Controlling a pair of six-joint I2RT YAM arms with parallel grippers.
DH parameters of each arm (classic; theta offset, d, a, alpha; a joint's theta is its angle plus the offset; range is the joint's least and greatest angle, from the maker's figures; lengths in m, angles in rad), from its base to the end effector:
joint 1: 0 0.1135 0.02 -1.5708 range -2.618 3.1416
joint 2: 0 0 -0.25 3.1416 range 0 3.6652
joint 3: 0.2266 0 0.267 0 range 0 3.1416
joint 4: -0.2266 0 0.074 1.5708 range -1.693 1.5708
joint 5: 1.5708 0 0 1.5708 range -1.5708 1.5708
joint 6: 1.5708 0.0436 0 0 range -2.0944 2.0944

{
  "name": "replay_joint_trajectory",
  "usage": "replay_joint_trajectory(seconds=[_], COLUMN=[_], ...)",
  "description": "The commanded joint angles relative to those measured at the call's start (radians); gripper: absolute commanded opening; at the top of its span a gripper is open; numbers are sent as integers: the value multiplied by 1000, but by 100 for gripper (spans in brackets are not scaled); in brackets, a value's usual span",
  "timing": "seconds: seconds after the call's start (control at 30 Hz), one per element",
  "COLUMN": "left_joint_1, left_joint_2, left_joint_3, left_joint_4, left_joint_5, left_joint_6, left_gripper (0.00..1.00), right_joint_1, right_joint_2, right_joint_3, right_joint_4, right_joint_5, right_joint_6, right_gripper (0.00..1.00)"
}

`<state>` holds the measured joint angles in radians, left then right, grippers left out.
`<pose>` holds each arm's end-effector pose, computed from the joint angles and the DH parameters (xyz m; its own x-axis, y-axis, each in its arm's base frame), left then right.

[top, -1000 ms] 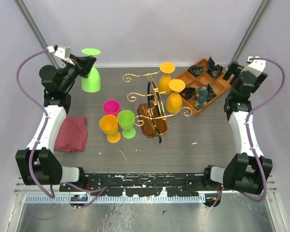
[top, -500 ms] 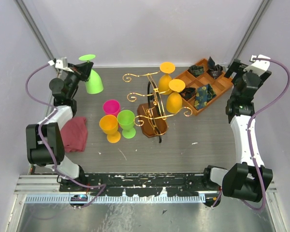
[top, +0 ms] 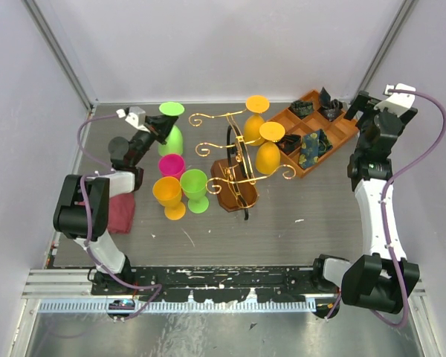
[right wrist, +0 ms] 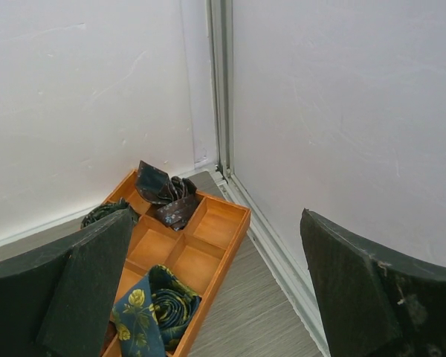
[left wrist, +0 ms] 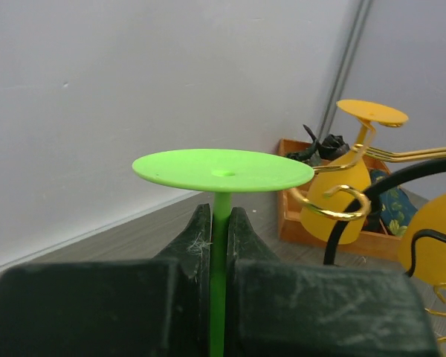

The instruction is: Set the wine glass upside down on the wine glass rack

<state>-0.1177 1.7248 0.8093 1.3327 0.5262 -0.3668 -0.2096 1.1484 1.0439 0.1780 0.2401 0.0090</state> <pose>0.3615 -0.0648 0.2361 0.1757 -0.3331 -0.9264 0.6648 0.7342 -0.1379 0.2899 -0.0723 0.3826 0.0757 -0.0072 -0.9971 0.4334 0.9008 0.0264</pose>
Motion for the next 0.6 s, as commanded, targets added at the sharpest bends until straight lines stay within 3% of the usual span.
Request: replay_joint_trajectory(seconds=[0.0, 0.57], left_joint_1=[-54, -131], left_joint_2=[-25, -86], left_joint_3=[-18, -116], left_joint_4=[99, 99], left_joint_5=[-2, 3], left_joint_6=[135, 200], left_gripper=[0, 0], right_joint_1=[1, 2], right_joint_2=[-49, -40], right_joint_3=[26, 25], right_joint_4=[44, 49], right_joint_5=[-13, -47], right_joint_6=[-32, -43], right_gripper=[100, 100])
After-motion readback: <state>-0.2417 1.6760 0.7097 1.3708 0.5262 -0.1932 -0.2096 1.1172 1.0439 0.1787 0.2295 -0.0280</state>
